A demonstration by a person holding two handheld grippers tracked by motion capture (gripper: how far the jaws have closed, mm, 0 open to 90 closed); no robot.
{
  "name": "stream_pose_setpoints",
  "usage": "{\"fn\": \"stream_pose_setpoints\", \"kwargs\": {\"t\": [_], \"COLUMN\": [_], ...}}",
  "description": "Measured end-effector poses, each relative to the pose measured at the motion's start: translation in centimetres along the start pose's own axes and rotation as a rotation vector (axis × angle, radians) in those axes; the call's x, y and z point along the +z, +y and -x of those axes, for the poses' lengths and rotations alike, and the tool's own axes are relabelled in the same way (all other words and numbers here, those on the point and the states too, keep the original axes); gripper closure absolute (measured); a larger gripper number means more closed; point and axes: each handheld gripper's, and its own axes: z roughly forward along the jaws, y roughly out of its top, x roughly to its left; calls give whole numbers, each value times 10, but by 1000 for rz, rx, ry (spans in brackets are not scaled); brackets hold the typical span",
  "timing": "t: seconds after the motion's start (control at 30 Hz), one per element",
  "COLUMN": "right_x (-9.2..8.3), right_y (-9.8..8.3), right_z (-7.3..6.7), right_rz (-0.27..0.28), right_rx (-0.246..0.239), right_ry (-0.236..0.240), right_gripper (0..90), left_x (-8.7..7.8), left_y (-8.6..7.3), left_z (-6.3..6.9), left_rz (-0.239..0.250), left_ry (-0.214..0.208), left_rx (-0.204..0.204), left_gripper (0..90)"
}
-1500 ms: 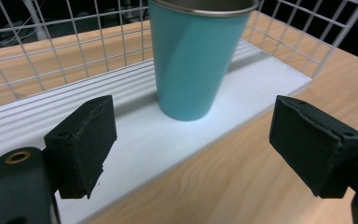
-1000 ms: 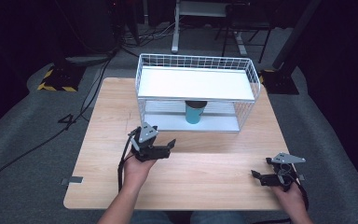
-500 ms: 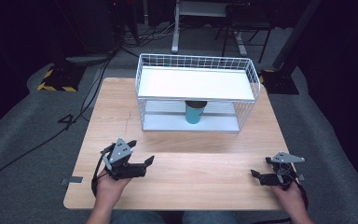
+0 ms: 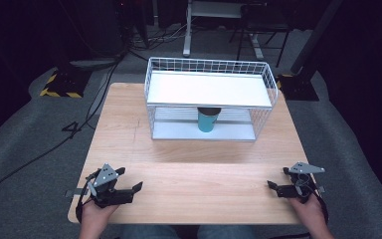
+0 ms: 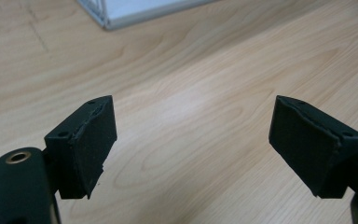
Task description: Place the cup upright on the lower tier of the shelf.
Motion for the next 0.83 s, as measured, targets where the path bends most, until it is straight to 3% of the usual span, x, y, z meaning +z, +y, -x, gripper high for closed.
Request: {"fn": "stream_pose_setpoints", "kwargs": {"t": [0.07,0.1,0.23,0.3,0.5,0.83], "right_x": [0,0,0,0,0,0], "right_y": [0,0,0,0,0,0], "right_z": [0,0,0,0,0,0], "right_rz": [0,0,0,0,0,0], "right_rx": [0,0,0,0,-1,-2], "right_ry": [0,0,0,0,0,1], "right_gripper": [106,105,105,105,105,109], "left_x": [1,4,9,13,15,15], "left_y": [-4,-9,-15,-18,-17,-17], "left_z": [-2,-4,-6,-5,-3,-3], "left_rz": [-16,-58,-115,-174,-200,-197], "left_ry": [1,14,33,55,86,87], "left_rx": [0,2,15,26,82,76], "left_gripper": [157,157,157,157,151,149]}}
